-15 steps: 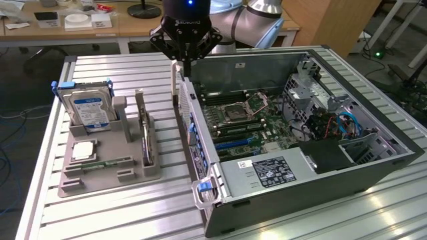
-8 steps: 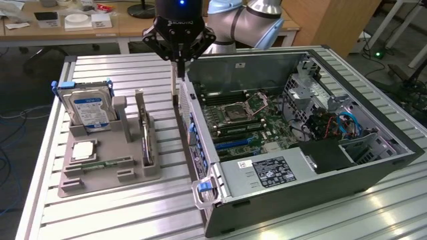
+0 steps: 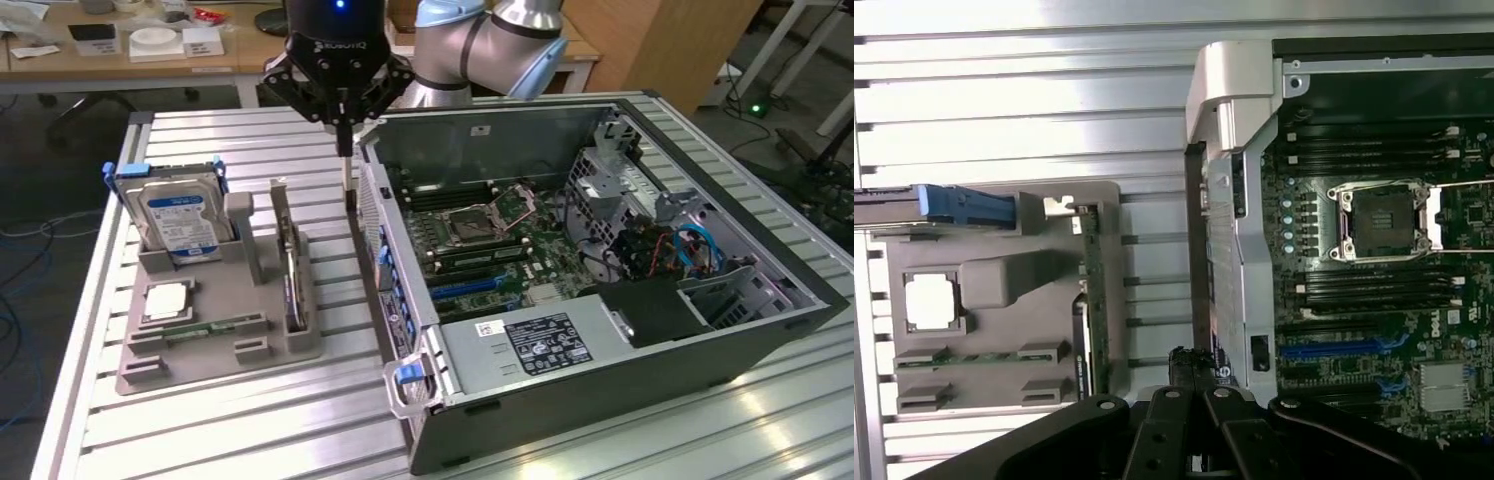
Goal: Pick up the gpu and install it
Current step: 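Reach for the gpu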
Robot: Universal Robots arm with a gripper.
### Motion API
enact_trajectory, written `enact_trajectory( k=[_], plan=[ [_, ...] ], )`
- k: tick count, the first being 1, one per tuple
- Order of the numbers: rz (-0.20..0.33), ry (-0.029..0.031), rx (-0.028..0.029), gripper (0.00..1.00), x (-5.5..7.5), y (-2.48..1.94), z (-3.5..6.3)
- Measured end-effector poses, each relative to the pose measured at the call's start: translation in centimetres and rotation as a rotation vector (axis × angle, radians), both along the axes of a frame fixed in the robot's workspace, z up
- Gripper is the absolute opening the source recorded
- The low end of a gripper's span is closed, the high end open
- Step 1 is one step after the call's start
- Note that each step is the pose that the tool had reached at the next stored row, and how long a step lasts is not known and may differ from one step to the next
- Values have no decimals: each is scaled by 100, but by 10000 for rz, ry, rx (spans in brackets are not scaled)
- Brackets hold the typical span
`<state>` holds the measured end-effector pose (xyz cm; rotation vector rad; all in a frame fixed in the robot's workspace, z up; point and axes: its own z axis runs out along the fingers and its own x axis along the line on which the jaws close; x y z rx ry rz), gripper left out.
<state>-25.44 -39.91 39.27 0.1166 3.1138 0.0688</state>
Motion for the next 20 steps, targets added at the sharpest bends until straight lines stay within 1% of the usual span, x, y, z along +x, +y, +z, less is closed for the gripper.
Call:
enact_trajectory(
  k=[20],
  plan=[
    [0,1,0,10,-434,0,-1]
  ],
)
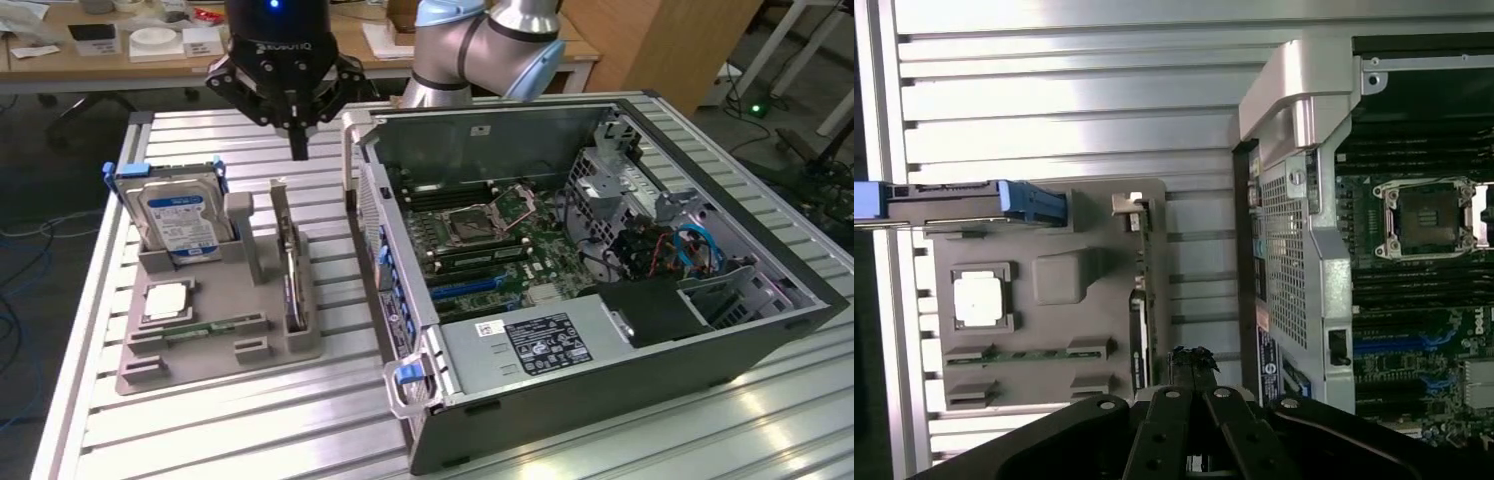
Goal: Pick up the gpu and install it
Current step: 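Reach for the gpu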
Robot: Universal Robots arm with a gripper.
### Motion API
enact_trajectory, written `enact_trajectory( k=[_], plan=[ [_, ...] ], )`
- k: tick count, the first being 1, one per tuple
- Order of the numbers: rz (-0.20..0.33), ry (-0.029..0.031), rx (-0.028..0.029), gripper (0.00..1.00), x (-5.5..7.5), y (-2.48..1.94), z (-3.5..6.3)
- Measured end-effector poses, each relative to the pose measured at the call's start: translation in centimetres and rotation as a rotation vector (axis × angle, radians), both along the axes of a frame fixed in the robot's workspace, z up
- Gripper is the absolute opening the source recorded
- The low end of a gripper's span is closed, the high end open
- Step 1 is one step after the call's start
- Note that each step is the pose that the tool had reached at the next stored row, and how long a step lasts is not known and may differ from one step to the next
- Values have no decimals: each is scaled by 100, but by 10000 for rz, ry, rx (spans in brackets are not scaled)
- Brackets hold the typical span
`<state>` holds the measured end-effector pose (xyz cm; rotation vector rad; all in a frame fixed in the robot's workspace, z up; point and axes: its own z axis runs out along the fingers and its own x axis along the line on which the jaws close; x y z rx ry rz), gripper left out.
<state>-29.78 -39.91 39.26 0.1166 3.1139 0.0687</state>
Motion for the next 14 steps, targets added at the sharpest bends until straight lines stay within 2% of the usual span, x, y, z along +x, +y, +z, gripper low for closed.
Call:
enact_trajectory(
  k=[14],
  plan=[
    [-1,-1,1,10,-313,-1,-2]
  ],
)
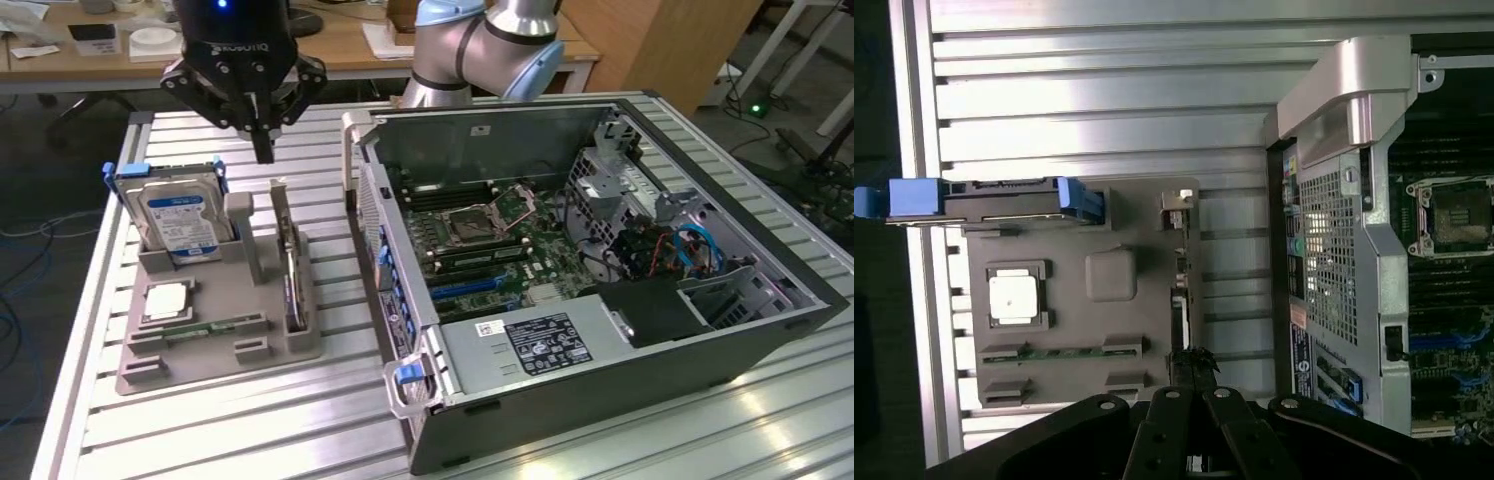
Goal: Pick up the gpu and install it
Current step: 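Reach for the gpu, then pick up the gpu and move the gpu toward the slot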
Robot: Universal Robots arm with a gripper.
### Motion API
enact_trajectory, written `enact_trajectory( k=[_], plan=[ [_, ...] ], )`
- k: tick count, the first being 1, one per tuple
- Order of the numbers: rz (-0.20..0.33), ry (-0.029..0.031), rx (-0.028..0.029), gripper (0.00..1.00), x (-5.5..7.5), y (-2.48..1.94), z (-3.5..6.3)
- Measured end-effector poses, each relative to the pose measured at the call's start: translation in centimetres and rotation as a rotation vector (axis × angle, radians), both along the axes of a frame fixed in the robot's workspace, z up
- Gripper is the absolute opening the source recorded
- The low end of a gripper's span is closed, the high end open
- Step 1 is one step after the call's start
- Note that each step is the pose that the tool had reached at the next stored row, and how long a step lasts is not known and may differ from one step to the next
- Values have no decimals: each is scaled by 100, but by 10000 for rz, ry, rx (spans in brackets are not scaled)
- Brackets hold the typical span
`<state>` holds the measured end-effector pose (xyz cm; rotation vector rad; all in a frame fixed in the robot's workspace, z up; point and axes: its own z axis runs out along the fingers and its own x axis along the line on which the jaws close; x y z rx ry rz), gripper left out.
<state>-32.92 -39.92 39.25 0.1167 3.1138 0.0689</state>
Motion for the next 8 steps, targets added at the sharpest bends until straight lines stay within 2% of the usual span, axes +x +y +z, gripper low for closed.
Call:
enact_trajectory(
  k=[8],
  plan=[
    [0,0,0,10,-22,0,0]
  ],
)
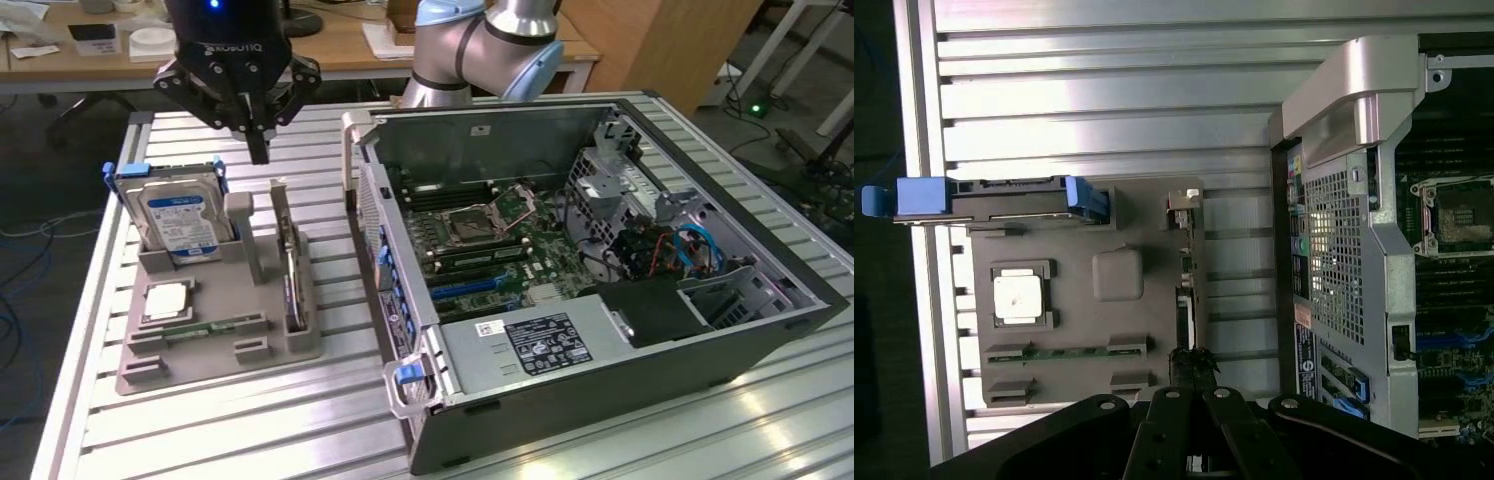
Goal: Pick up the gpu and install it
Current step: 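Pick up the gpu and move the gpu toward the slot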
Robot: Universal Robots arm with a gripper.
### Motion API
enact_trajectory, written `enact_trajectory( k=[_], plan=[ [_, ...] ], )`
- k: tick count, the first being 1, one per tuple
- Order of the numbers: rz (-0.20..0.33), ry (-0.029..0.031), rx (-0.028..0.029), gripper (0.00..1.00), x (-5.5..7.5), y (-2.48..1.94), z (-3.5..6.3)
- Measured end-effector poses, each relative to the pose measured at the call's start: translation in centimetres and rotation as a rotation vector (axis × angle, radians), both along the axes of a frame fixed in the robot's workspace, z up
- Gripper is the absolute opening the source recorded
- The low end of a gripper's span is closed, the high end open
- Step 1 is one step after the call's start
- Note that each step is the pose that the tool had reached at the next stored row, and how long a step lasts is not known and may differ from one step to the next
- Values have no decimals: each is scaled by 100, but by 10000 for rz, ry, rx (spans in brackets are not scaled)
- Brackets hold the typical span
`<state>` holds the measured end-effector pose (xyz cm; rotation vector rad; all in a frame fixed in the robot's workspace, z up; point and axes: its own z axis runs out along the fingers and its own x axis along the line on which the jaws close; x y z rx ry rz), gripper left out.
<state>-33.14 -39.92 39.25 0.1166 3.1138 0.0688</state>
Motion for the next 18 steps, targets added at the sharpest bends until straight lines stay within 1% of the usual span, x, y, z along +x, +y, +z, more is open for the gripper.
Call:
enact_trajectory(
  k=[8,9,10,11,12,13,15,16,18],
  plan=[
    [0,0,0,10,0,0,0],
    [0,0,0,11,0,0,0],
    [1,1,0,17,0,0,0],
    [0,0,0,17,0,0,0],
    [0,0,0,23,0,0,0],
    [1,0,0,23,0,0,0],
    [0,0,0,35,0,0,0],
    [0,0,0,35,0,0,0],
    [0,0,0,47,0,0,0]
  ],
)
